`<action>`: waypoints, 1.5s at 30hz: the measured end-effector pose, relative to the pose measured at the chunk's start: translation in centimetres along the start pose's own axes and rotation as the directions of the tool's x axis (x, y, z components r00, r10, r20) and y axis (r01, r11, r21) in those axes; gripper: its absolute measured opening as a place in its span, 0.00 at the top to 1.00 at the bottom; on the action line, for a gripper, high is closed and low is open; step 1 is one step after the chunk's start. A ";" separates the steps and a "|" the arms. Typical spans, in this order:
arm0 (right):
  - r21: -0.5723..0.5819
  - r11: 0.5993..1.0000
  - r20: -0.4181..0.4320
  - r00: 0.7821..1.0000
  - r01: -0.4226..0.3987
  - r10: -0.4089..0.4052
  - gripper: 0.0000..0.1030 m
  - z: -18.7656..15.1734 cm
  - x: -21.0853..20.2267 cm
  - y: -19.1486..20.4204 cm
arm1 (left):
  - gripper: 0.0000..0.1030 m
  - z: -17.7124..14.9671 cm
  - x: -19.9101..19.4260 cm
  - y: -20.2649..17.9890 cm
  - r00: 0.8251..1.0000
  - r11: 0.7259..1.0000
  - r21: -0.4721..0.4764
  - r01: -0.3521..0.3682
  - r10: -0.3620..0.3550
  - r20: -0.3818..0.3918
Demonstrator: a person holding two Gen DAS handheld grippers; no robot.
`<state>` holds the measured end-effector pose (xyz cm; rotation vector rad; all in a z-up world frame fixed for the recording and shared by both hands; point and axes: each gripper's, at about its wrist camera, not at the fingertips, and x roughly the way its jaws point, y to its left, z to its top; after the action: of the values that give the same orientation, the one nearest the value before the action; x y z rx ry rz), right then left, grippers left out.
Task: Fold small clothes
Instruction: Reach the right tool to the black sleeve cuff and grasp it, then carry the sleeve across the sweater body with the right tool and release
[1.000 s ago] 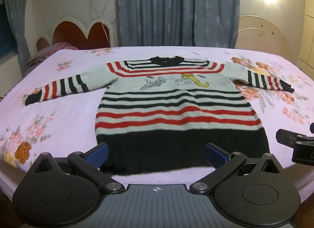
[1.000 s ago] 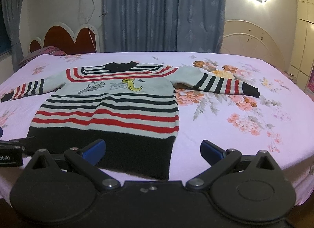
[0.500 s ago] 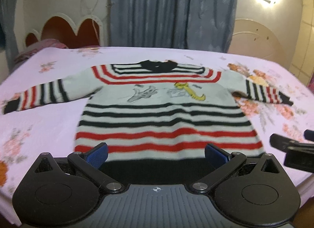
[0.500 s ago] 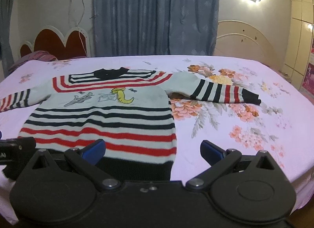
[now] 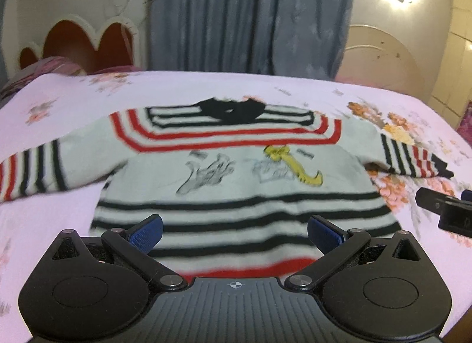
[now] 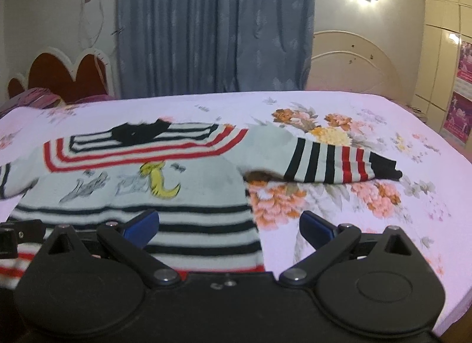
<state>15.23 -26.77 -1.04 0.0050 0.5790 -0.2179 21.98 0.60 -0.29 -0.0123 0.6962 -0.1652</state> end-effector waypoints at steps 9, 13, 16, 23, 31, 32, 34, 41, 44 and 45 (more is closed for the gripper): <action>0.084 0.988 -0.018 0.992 0.128 -0.127 0.41 2.6 4.4 -5.0 | 0.00 3.7 5.3 -1.9 0.999 0.999 0.004 0.048 -0.048 0.004; 0.142 0.975 -0.024 0.985 0.173 -0.171 0.44 3.3 6.4 -8.8 | 0.00 4.4 7.2 -4.1 0.998 0.998 0.016 0.057 -0.057 -0.004; 0.213 0.958 -0.044 0.981 0.193 -0.188 0.58 3.6 8.8 -12.7 | 0.00 4.7 8.4 -6.0 0.999 0.999 0.032 0.043 -0.043 -0.010; 0.379 0.902 -0.104 0.978 0.207 -0.181 0.62 3.6 15.7 -21.5 | 0.00 6.0 12.0 -10.9 0.996 0.998 0.048 -0.033 0.037 -0.078; 0.527 0.830 -0.157 0.981 0.180 -0.113 0.62 1.6 20.4 -26.6 | 0.00 6.9 14.4 -15.0 0.991 0.997 0.054 -0.046 0.052 -0.122; 0.539 0.825 -0.146 0.983 0.171 -0.108 0.62 1.4 20.5 -26.8 | 0.00 6.9 14.5 -15.2 0.991 0.997 0.054 -0.047 0.053 -0.124; 0.564 0.811 -0.124 0.987 0.153 -0.099 0.62 1.1 20.6 -27.1 | 0.00 7.1 14.8 -15.3 0.990 0.997 0.049 -0.052 0.058 -0.127; 0.582 0.798 -0.101 0.988 0.157 -0.120 0.84 1.3 21.6 -27.9 | 0.00 8.1 15.2 -12.2 0.989 0.996 0.027 -0.080 0.082 -0.121; 0.472 0.862 -0.098 0.983 0.184 -0.156 0.92 2.9 21.7 -26.3 | 0.00 8.4 16.1 -9.3 0.982 0.992 0.034 -0.124 0.128 -0.137; 0.429 0.887 -0.073 0.985 0.172 -0.156 0.92 3.6 21.4 -25.2 | 0.00 8.4 16.5 -8.2 0.980 0.990 0.025 -0.137 0.139 -0.145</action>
<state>29.41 -56.01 -8.17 0.3964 0.5574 -0.5115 38.54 -10.42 -3.80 0.0634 0.8392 -0.0378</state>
